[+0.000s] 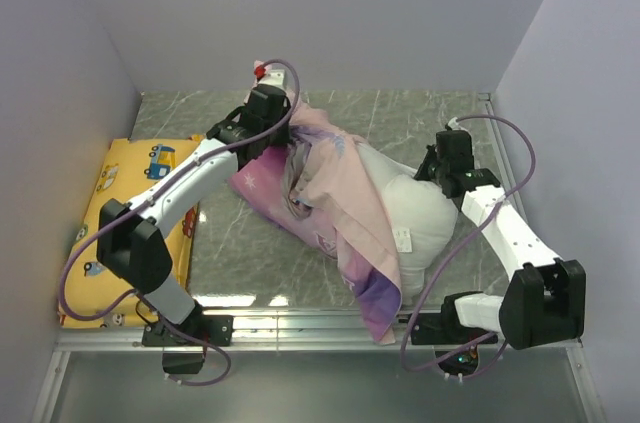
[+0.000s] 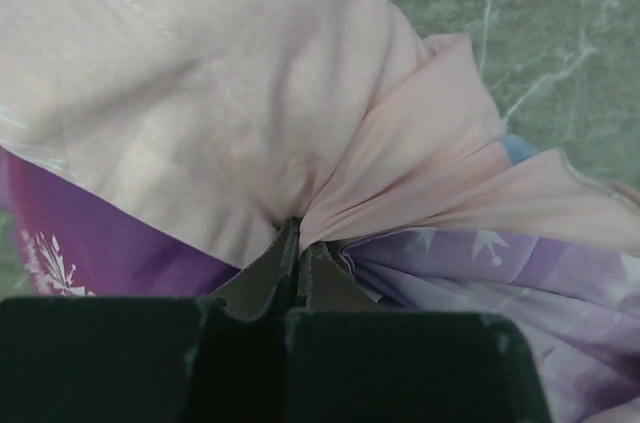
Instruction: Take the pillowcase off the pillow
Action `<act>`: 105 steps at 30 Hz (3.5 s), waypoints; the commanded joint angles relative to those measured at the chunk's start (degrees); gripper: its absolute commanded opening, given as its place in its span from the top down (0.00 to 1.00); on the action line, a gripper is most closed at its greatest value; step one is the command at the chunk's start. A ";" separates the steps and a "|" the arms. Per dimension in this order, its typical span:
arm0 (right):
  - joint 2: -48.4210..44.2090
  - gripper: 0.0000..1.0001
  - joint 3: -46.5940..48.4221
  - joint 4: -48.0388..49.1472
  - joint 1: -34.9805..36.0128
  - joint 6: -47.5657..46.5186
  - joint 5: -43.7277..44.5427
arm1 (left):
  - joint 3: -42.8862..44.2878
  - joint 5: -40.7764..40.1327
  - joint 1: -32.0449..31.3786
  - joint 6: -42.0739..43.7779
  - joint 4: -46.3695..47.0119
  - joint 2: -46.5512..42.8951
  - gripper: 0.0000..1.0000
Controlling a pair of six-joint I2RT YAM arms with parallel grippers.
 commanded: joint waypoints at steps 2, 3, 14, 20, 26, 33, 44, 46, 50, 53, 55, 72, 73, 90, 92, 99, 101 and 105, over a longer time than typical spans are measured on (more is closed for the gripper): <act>4.11 1.00 -0.93 1.43 -5.19 -0.75 -0.07 | -1.54 3.99 8.20 -1.67 3.44 -0.93 1.00; 4.56 1.00 -0.66 2.13 -5.45 -0.23 -0.52 | -1.54 5.05 8.03 -2.54 4.06 -0.85 1.00; 5.01 1.00 2.94 2.23 -5.28 -0.66 -1.31 | -9.17 8.76 -2.41 -3.52 11.01 -16.66 0.23; 4.30 1.00 6.37 0.91 -5.11 -1.19 -3.24 | -22.78 9.89 -4.36 -6.85 16.26 -19.30 0.22; 2.28 0.63 11.81 -2.87 -2.30 -2.59 -1.58 | -26.50 12.70 -7.43 -8.17 20.84 -15.53 0.18; -6.76 0.32 15.42 -8.75 4.73 -2.68 6.60 | -23.60 5.95 -7.52 -11.16 18.83 -10.87 0.87; -23.21 0.23 -3.63 -7.36 17.92 4.69 13.28 | -17.72 0.67 -6.56 -11.17 15.05 -10.25 1.00; -23.65 0.21 -7.75 -5.95 17.92 5.49 14.07 | -17.01 1.45 -5.25 -11.25 14.26 -10.34 0.99; -21.37 0.19 -11.72 -2.79 17.66 6.11 15.21 | -15.17 2.07 -1.91 -10.29 13.03 -11.13 1.00; -19.08 0.38 -13.14 0.28 15.38 6.02 13.99 | -14.55 2.59 1.16 -9.59 11.71 -11.83 0.99; -18.21 0.58 -13.92 1.34 12.41 5.67 12.59 | -14.46 3.21 3.54 -9.50 10.84 -12.36 0.99; -17.23 0.38 -8.39 2.22 3.30 2.41 -8.16 | -15.95 13.58 14.89 -8.97 11.00 -12.71 0.99; -19.76 0.33 -10.39 2.57 4.73 3.98 -7.38 | -16.82 14.28 14.71 -9.23 11.79 -12.97 0.99; -53.51 0.02 -26.59 4.98 13.53 20.43 0.69 | -17.97 13.59 9.35 -9.93 13.20 -11.83 0.99; -55.37 0.01 -25.27 3.98 13.53 19.21 1.06 | -18.24 13.15 8.30 -10.29 13.47 -11.57 0.99; -49.74 0.01 -28.15 5.65 15.02 19.72 -6.41 | -17.27 12.00 6.28 -10.99 13.91 -10.42 1.00; -50.89 0.00 -31.94 6.96 16.08 21.13 -6.58 | -17.10 11.74 5.49 -11.08 13.91 -10.34 1.00; -50.29 0.00 -34.85 12.49 16.96 22.81 -7.29 | -16.92 11.56 4.08 -11.43 14.35 -9.72 0.99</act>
